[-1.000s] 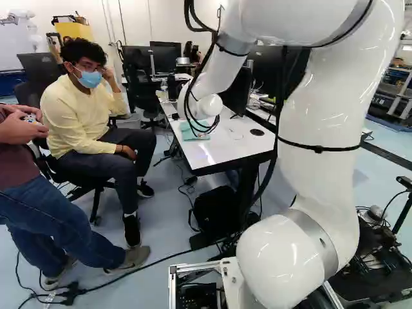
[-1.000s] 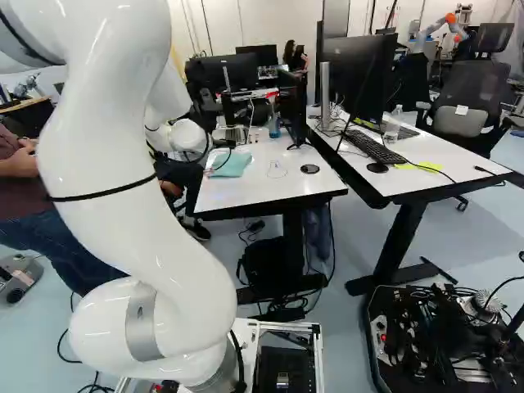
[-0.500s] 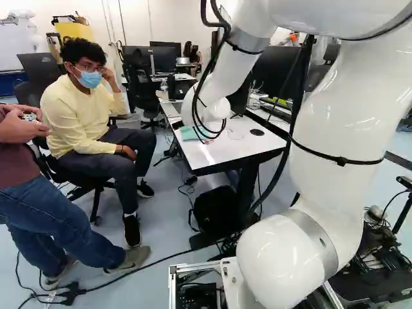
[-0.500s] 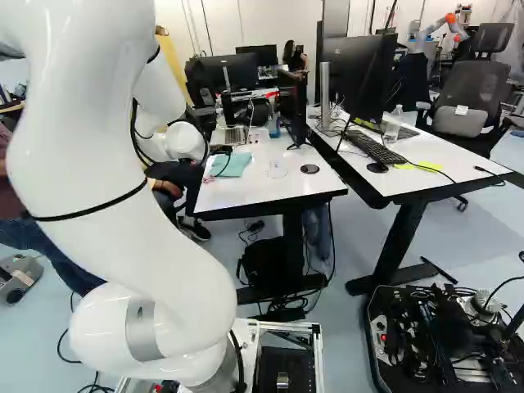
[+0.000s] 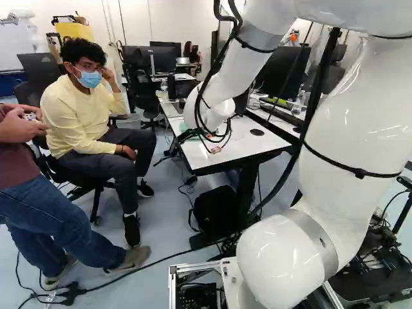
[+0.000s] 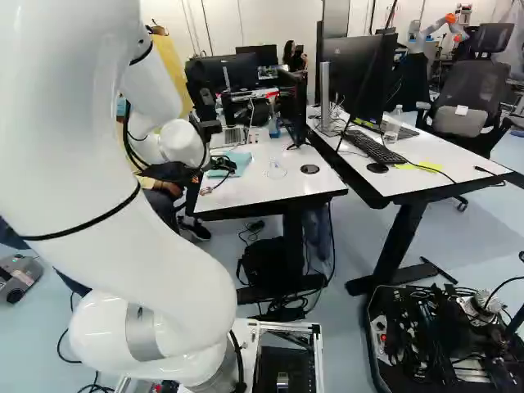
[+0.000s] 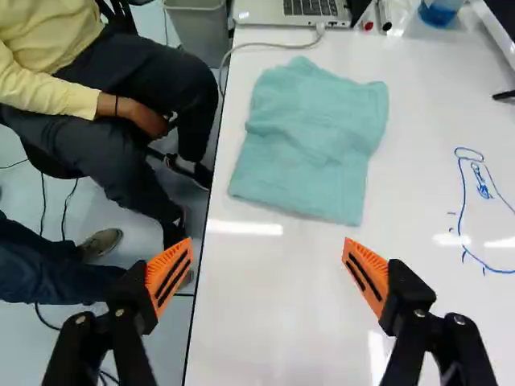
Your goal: Clean the table with the green towel
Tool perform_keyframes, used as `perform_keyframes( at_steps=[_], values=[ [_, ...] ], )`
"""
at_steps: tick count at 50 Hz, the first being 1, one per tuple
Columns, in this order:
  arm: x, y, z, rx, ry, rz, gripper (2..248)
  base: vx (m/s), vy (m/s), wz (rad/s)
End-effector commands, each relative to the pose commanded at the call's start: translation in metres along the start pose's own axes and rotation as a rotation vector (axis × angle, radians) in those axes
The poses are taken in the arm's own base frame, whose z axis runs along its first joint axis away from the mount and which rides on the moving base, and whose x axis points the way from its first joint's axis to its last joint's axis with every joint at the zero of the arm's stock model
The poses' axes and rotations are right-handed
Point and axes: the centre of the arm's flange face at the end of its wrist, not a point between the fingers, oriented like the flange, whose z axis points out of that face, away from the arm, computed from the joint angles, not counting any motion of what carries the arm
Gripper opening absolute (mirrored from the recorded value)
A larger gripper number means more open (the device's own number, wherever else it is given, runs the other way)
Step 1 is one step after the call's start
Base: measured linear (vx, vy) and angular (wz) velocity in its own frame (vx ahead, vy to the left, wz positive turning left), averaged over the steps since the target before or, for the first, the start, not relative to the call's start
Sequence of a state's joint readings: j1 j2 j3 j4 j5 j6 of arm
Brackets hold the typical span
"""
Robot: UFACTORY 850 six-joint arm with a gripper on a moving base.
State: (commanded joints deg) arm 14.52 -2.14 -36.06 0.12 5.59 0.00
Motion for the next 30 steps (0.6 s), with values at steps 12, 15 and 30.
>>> perform_keyframes(
  at_steps=[12,15,30],
  values=[
    [0.002,0.005,-0.008,-0.008,-0.087,0.069,247,0.000,0.000,0.000],
    [0.005,0.007,-0.009,-0.010,-0.105,0.088,247,0.000,0.000,0.000],
    [0.025,0.019,-0.012,-0.020,-0.141,0.141,247,0.000,0.000,0.000]
  ],
)
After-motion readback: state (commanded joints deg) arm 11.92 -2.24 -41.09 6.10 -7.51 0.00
